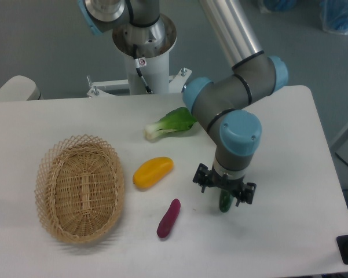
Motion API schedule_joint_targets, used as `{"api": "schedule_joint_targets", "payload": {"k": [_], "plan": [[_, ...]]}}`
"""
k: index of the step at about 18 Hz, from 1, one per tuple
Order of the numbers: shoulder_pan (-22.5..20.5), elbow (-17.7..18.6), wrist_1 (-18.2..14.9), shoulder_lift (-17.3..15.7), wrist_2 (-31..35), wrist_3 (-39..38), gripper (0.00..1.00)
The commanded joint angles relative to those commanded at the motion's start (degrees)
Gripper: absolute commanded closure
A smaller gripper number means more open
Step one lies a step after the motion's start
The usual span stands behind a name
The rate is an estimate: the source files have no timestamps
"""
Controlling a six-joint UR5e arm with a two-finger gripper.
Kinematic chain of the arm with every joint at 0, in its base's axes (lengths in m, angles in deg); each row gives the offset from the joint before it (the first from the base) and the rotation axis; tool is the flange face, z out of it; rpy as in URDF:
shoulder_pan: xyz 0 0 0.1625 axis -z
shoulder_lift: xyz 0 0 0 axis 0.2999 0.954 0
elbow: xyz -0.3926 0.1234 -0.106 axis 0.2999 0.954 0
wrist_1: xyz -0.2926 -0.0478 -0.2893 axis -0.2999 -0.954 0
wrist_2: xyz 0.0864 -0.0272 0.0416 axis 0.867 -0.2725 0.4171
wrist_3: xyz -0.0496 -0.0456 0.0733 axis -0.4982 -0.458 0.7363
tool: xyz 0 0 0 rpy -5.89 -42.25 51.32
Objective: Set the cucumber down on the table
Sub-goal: 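Raise the open gripper up away from the cucumber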
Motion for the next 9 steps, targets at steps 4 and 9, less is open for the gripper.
{"api": "schedule_joint_targets", "payload": {"k": [4,9], "plan": [[0.6,-2.7,-1.2,1.5,0.3,7.4,0.0],[0.8,-5.0,-4.1,2.8,1.0,21.1,0.0]]}}
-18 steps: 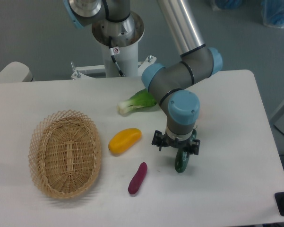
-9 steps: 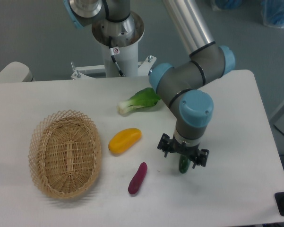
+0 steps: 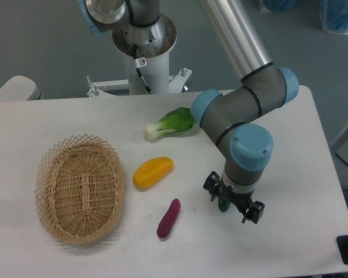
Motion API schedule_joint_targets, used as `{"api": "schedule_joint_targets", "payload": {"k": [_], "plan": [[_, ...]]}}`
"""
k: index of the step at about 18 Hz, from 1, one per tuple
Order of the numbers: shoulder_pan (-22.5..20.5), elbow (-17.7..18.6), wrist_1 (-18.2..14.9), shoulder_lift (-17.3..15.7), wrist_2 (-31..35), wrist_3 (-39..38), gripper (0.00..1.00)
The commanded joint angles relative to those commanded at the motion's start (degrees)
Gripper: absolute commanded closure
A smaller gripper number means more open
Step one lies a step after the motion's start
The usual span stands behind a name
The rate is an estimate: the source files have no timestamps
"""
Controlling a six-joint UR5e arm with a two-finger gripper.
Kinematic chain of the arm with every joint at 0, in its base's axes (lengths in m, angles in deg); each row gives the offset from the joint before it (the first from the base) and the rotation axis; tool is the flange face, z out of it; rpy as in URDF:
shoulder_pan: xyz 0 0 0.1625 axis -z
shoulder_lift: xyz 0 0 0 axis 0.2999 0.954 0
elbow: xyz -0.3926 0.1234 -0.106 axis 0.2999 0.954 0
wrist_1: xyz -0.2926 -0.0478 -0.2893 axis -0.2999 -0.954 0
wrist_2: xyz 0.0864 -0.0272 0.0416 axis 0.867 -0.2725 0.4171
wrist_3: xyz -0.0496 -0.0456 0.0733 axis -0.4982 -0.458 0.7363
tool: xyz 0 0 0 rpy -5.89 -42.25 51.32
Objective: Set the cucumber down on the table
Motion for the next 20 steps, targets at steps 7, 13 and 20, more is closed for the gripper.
{"api": "schedule_joint_targets", "payload": {"k": [7,13,20], "plan": [[0.8,-8.9,-9.6,3.9,2.1,5.8,0.0],[1.6,-8.7,-9.4,4.4,2.3,5.8,0.0],[2.0,-8.0,-9.1,4.2,2.4,5.8,0.0]]}}
